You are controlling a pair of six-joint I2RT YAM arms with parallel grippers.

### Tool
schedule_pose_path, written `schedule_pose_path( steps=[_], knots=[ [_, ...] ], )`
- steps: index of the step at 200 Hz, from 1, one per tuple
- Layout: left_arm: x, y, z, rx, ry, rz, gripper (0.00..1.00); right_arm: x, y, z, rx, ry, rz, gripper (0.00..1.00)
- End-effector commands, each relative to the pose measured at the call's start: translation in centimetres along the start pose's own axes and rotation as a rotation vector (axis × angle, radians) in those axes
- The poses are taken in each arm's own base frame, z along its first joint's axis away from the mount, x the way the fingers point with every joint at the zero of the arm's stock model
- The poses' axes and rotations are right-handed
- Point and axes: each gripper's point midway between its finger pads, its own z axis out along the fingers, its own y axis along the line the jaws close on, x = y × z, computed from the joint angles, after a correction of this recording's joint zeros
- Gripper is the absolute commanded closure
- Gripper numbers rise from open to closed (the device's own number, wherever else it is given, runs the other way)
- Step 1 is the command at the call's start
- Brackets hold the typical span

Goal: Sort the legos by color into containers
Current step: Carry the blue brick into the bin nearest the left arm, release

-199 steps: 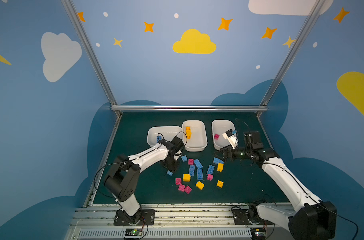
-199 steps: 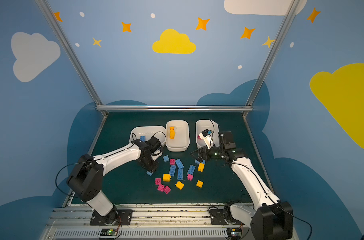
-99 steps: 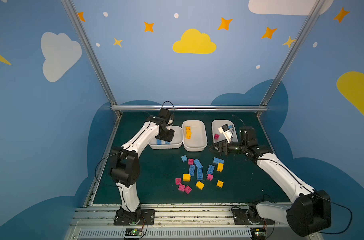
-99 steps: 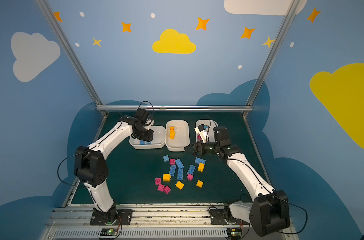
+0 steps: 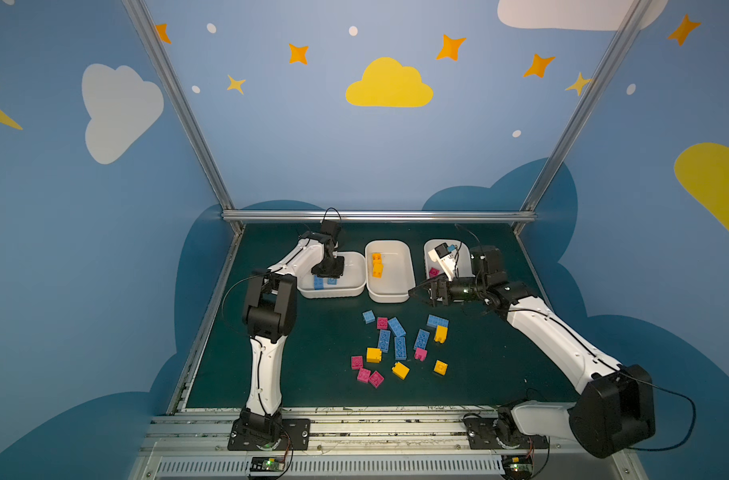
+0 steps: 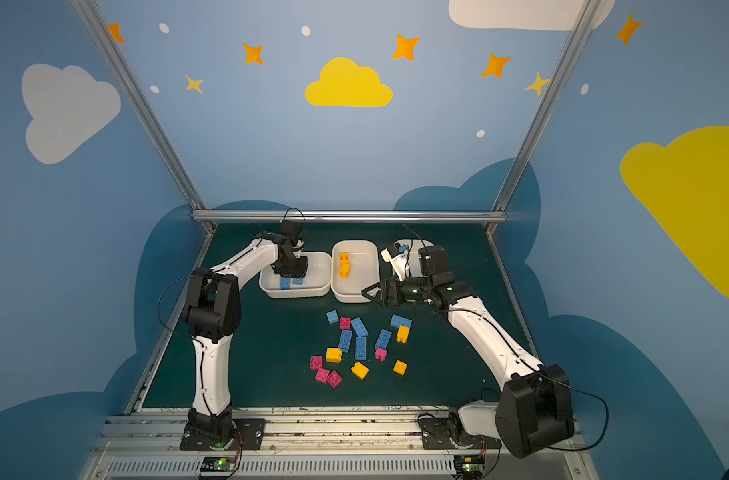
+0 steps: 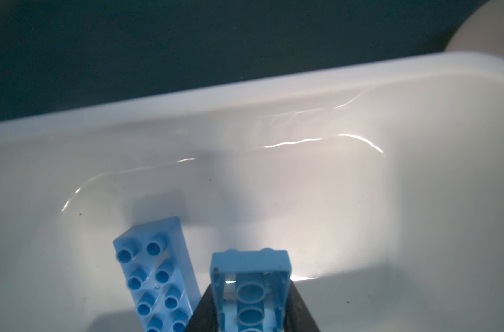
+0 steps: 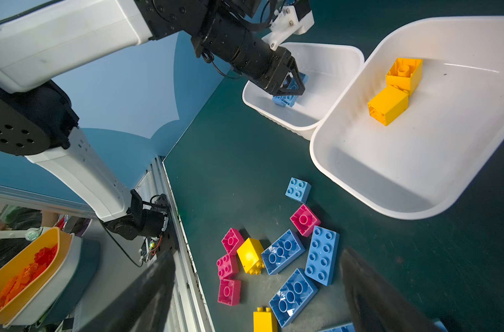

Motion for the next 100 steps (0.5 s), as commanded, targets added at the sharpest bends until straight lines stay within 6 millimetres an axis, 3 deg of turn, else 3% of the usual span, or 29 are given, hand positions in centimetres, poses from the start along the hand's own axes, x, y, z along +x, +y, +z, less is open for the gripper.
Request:
schedule_pose_path(
  steps=[1, 57, 75, 100],
  knots=[
    [-1.1, 1.0, 0.9, -0.045, -0.020, 0.002, 0.66, -0.5, 0.2, 0.0, 0.004, 0.000, -0.023, 0.12],
    [-1.4, 4.1, 1.1, -0.140, -0.009, -0.013, 0.60, -0.1, 0.1, 0.1, 0.005, 0.005, -0.013, 0.12],
    [-1.5, 3.6, 0.8, -0.107, -0.004, -0.016, 0.51, -0.1, 0.0, 0.2, 0.003, 0.006, -0.012, 0.12],
    [-2.1, 2.5, -1.5, -0.058, -0.039, -0.018, 0.45, -0.3, 0.2, 0.0, 0.003, 0.003, -0.017, 0.11]
  ],
)
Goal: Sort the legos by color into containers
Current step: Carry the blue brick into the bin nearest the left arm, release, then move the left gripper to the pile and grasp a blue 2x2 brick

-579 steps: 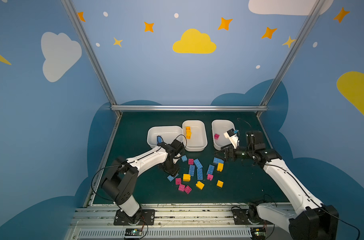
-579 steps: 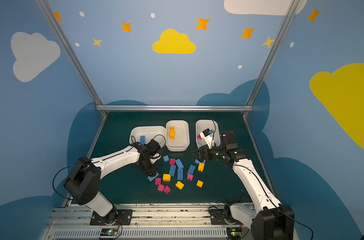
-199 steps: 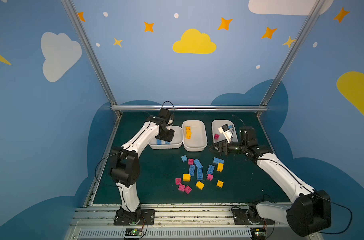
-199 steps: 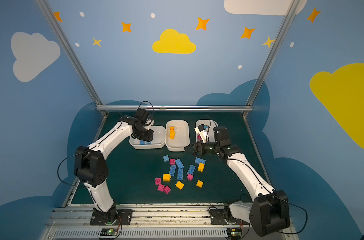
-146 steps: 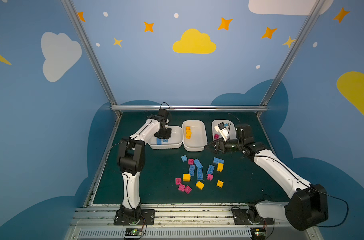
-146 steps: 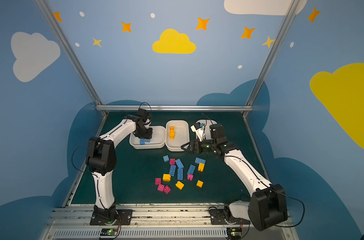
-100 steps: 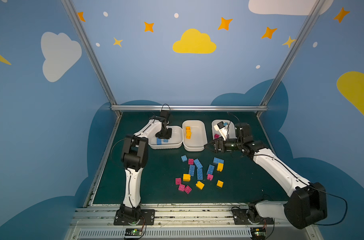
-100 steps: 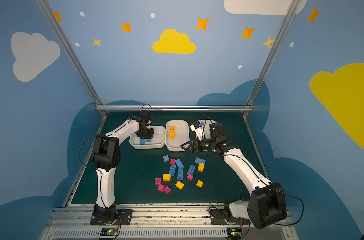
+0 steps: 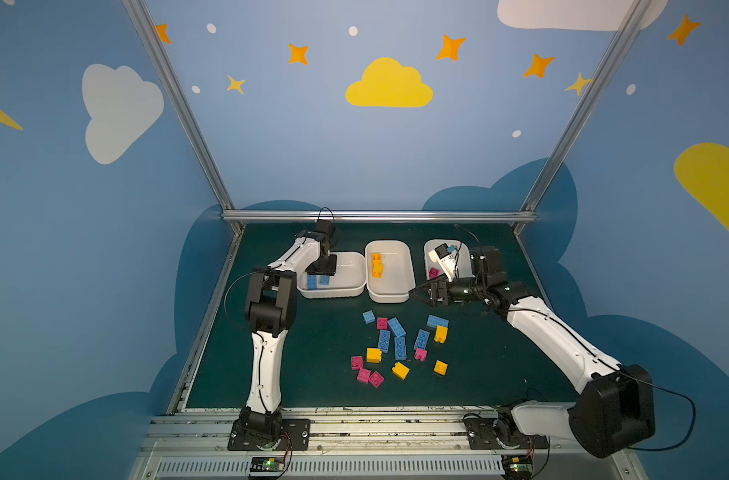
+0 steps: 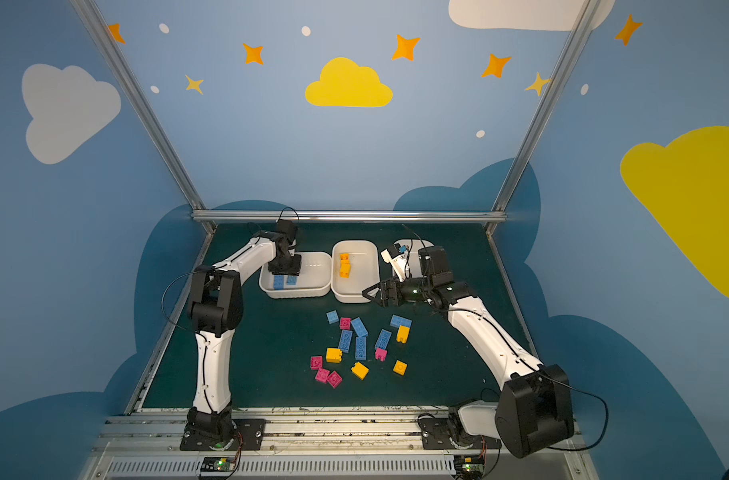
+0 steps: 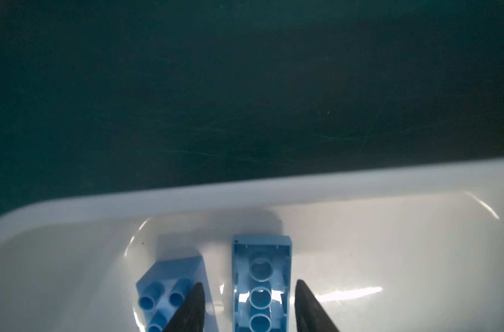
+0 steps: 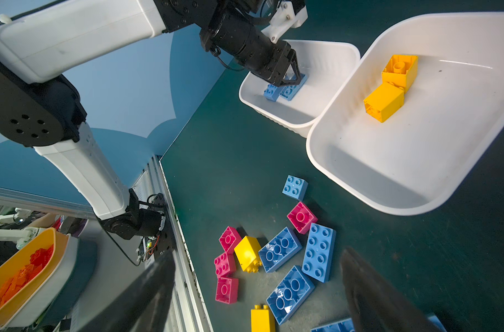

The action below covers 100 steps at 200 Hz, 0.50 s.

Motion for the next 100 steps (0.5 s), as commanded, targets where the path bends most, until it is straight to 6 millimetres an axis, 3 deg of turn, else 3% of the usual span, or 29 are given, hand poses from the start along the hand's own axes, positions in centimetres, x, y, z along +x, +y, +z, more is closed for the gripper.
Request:
schedule_pose_path(
  steps=[1, 23, 45, 71, 100],
  knots=[
    [-0.5, -0.7, -2.6, 0.043, -0.018, 0.002, 0.45, -0.5, 0.4, 0.0, -0.005, -0.003, -0.019, 0.11],
    [-0.6, -1.4, -5.4, 0.082, -0.041, 0.010, 0.40, -0.5, 0.6, -0.2, -0.007, -0.003, -0.025, 0.12],
    [0.6, -2.4, -8.2, 0.138, -0.038, 0.027, 0.34, -0.2, 0.7, -0.3, -0.008, 0.002, -0.023, 0.11],
    [3.5, -3.7, -11.0, 0.203, -0.025, 0.050, 0.28, 0.3, 0.8, -0.5, -0.008, 0.007, -0.027, 0.12],
    [8.0, -5.6, -12.6, 0.328, 0.016, 0.042, 0.21, 1.4, 0.8, -0.5, 0.001, 0.037, -0.024, 0.11]
  ],
)
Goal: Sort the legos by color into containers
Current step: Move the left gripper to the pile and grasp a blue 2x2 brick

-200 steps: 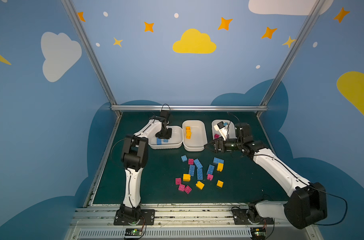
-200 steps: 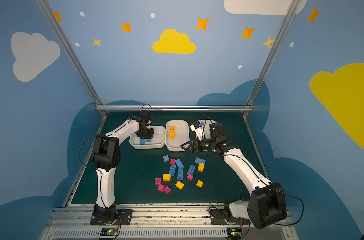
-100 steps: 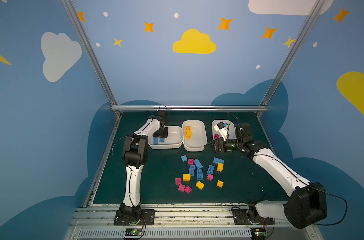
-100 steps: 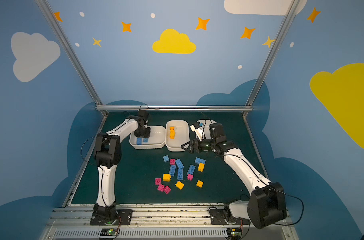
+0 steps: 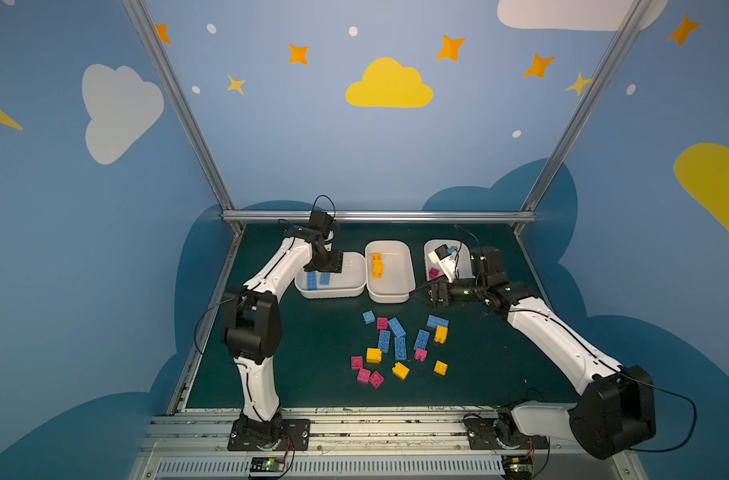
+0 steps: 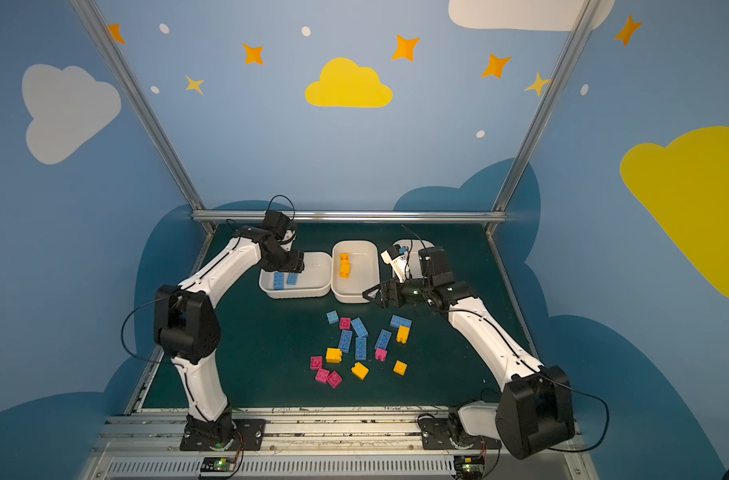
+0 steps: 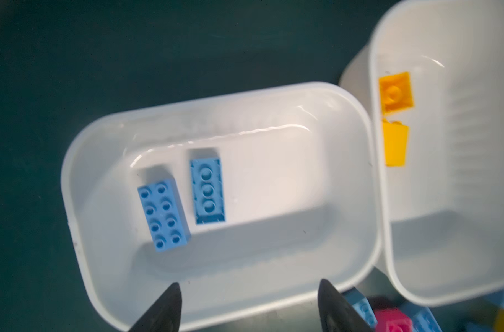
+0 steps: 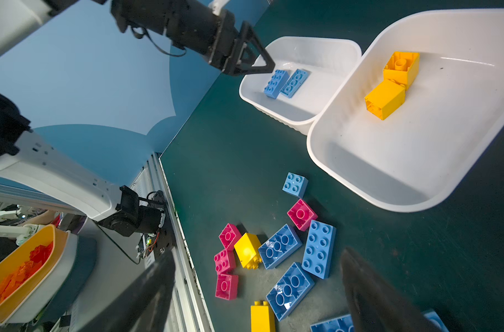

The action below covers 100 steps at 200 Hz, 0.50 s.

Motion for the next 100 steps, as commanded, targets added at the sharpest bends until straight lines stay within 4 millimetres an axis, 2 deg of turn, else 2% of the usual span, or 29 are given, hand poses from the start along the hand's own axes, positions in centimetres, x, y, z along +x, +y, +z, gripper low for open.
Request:
schedule_pose_path(
  steps=[1, 15, 49, 67, 100],
  knots=[
    [4.3, -2.3, -0.2, 0.126, 0.091, -0.021, 0.20, 1.0, 0.6, -0.3, 0.000, 0.027, -0.013, 0.11],
    [5.9, -3.5, -0.9, 0.174, 0.093, -0.020, 0.16, 1.3, 0.7, -0.2, 0.000, 0.030, -0.015, 0.11],
    [9.6, -6.3, -0.7, 0.198, 0.128, -0.066, 0.16, 1.8, 0.8, 0.0, 0.005, 0.035, -0.014, 0.11],
    [10.7, -8.0, 0.4, 0.202, 0.118, -0.022, 0.17, 2.0, 0.8, -0.1, 0.013, 0.034, -0.016, 0.12],
    [11.4, -8.7, 3.2, 0.138, 0.167, -0.059, 0.21, 2.3, 0.8, -0.3, 0.025, 0.038, -0.016, 0.12]
  ],
)
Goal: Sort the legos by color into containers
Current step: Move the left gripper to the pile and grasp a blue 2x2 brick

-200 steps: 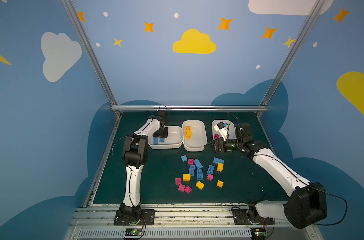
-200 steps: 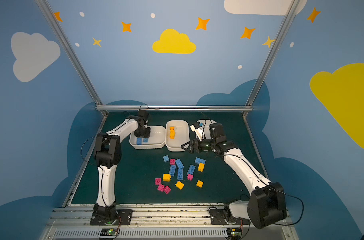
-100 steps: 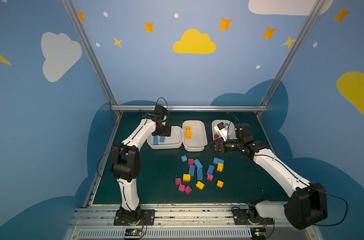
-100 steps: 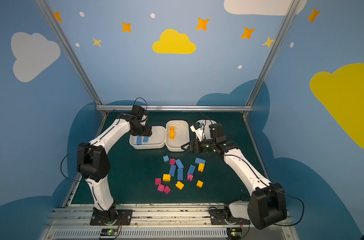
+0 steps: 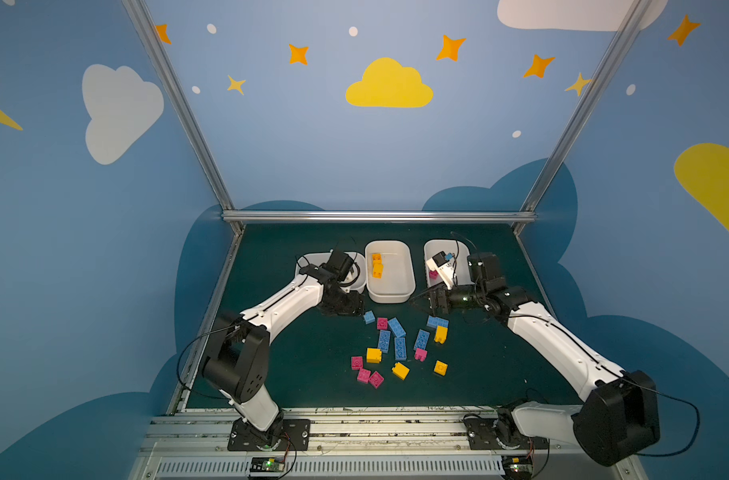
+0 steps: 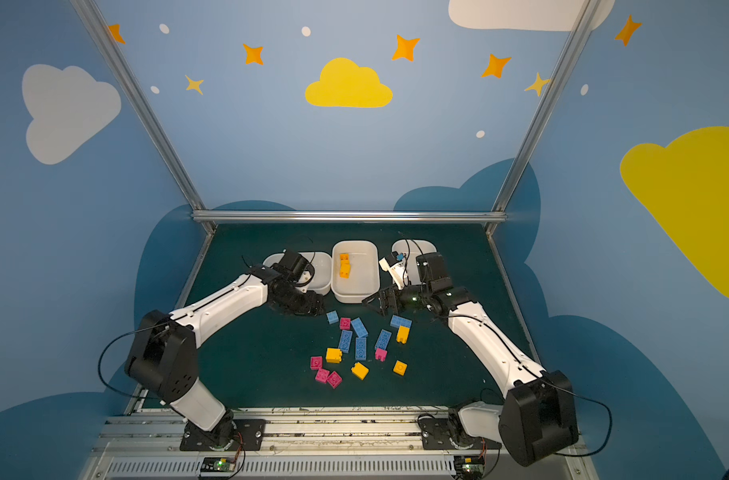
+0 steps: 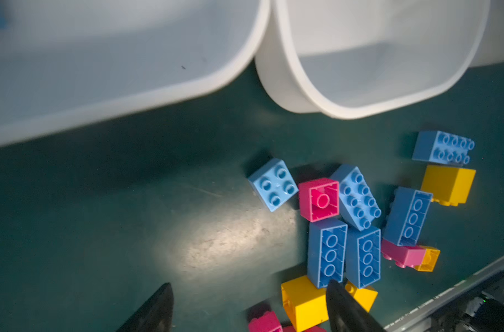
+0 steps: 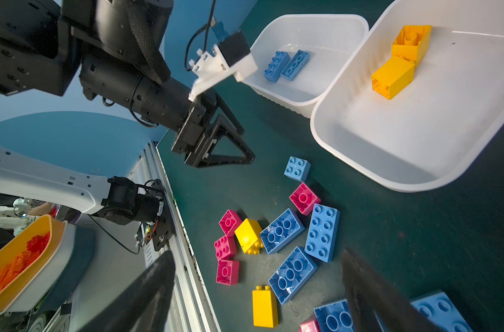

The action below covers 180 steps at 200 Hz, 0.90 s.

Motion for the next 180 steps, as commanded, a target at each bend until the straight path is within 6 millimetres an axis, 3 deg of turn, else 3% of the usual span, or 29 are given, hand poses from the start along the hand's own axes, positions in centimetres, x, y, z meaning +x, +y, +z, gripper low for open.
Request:
schedule_pose_path(
  steps=[1, 34, 63, 100, 142, 180],
  knots=[
    [-1.4, -0.1, 1.5, -0.035, -0.028, -0.071, 0.21, 0.4, 0.4, -0.4, 0.013, -0.001, -0.022, 0.12],
    [-2.0, -0.1, 3.8, -0.123, -0.018, -0.197, 0.28, 0.5, 0.3, -0.6, 0.024, -0.005, -0.016, 0.12],
    [-2.2, -1.8, 5.3, -0.147, -0.018, -0.213, 0.29, 0.8, 0.2, -0.7, 0.032, 0.000, -0.015, 0.11],
    [-2.4, -1.7, 7.5, -0.189, -0.024, -0.280, 0.36, 0.9, 0.1, -0.6, 0.035, 0.002, -0.011, 0.12],
    [-1.7, -1.1, 8.6, -0.274, 0.002, -0.279, 0.43, 0.9, 0.1, -0.8, 0.039, -0.001, -0.017, 0.11],
    [-0.9, -0.4, 9.3, -0.303, 0.020, -0.267, 0.58, 0.9, 0.0, -0.9, 0.037, -0.005, -0.016, 0.11]
  ],
)
